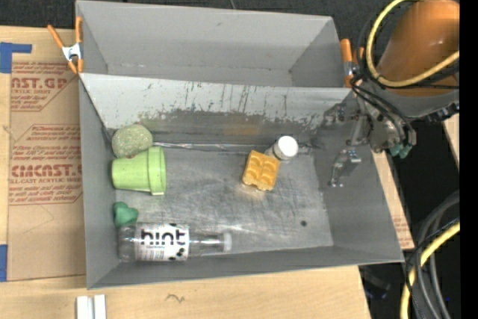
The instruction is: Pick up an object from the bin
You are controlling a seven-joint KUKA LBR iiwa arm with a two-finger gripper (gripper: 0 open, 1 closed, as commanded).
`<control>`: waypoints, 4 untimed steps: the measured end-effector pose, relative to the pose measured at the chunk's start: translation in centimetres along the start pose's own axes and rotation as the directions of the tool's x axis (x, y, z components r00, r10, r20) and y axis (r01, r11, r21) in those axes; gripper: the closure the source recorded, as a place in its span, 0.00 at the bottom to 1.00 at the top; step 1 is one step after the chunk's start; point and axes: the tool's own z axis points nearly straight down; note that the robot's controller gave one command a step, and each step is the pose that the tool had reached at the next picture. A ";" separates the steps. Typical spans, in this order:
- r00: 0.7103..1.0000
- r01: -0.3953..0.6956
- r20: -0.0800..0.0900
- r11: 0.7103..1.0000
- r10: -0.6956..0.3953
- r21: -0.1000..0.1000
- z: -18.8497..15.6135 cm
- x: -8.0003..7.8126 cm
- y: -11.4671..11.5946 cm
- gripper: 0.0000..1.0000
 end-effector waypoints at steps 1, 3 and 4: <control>0.991 0.136 0.003 0.991 -0.136 0.000 4.5 -1.0 1.4 0.00; 0.838 0.546 0.001 0.838 -0.546 -0.001 9.0 -3.3 5.5 0.00; 0.779 0.628 0.003 0.779 -0.628 -0.001 15.0 -3.9 6.0 0.00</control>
Offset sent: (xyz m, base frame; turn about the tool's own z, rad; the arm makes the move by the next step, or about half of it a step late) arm 0.0292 0.0588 -0.0758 -0.3398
